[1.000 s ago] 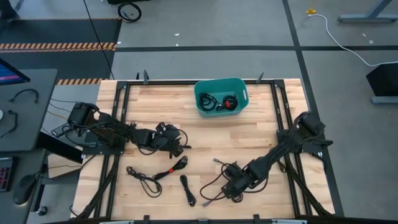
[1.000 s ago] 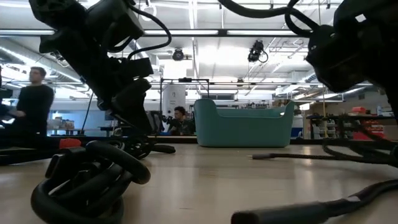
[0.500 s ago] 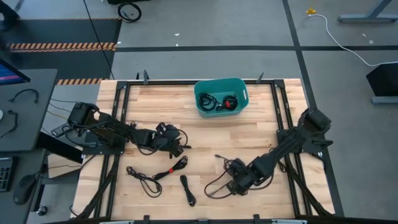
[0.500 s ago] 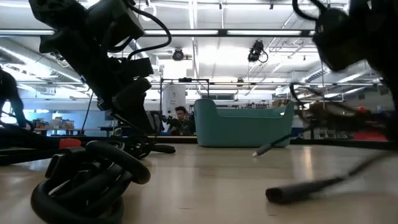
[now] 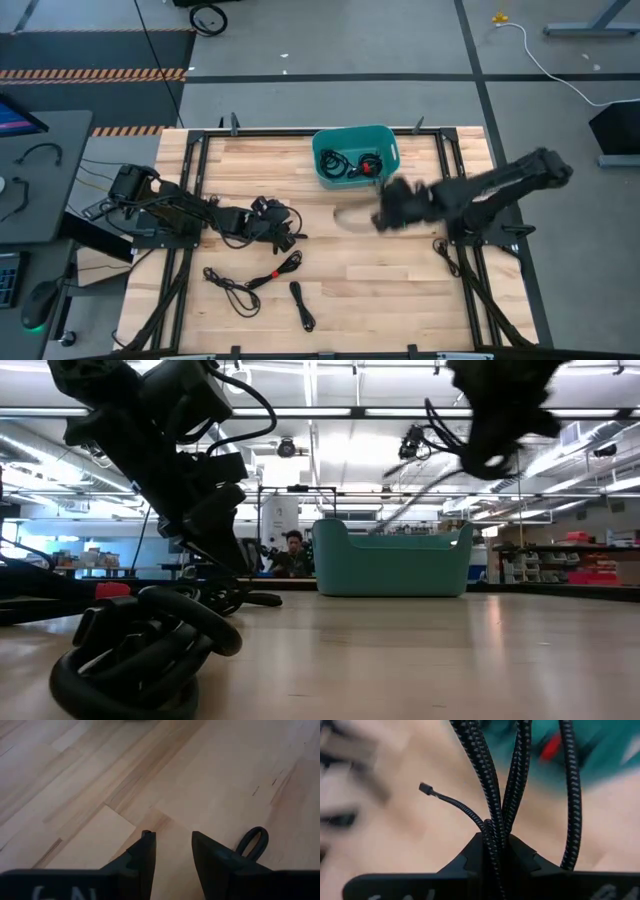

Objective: Pick and place USB-C Cables
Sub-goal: Put the black charger cable into the blue bin

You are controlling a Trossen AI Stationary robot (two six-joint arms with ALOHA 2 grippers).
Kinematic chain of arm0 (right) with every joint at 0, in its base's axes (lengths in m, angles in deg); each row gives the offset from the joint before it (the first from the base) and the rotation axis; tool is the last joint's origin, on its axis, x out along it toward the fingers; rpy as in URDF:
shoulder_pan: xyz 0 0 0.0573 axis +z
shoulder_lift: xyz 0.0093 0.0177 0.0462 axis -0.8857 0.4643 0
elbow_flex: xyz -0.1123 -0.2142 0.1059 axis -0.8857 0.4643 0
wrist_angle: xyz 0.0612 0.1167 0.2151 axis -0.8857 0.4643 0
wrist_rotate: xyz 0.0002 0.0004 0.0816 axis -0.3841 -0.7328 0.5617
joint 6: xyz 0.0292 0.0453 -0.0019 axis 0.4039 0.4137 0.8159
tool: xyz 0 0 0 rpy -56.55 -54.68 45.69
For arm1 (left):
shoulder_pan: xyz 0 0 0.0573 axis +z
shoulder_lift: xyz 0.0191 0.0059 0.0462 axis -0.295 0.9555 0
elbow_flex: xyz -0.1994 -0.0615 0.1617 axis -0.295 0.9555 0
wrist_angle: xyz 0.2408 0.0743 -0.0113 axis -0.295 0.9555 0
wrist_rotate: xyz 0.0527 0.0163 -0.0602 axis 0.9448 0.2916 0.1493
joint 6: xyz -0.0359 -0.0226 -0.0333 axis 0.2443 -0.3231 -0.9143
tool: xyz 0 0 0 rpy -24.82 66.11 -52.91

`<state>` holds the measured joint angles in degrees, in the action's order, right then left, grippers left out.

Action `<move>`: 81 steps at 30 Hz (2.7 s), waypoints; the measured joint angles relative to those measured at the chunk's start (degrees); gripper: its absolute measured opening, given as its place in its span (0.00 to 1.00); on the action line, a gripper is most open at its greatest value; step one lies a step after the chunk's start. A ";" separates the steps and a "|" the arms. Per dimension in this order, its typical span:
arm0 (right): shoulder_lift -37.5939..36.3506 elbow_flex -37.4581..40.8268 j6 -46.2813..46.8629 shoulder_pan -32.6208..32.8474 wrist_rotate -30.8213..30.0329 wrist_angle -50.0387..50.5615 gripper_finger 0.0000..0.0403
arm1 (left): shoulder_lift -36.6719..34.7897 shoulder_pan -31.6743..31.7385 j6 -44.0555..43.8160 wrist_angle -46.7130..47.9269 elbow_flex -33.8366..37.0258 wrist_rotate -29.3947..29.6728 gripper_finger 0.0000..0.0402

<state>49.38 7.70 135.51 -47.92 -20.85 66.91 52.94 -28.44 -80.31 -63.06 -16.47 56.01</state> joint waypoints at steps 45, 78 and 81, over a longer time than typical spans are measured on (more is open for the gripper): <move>8.46 6.13 -37.83 -43.98 18.86 -28.39 0.58 | 0.02 -0.02 0.06 -1.29 0.02 -2.23 0.33; 11.37 41.13 -27.30 20.71 -13.91 -92.56 0.51 | -6.29 -12.72 24.99 20.24 -10.40 -7.84 0.36; 13.12 41.07 -27.71 22.13 -14.85 -95.30 0.51 | -3.25 -10.30 21.28 20.69 -10.43 -7.13 0.42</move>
<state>62.50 48.77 107.80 -25.79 -35.70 -28.39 49.69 -38.74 -59.03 -42.37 -26.89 48.88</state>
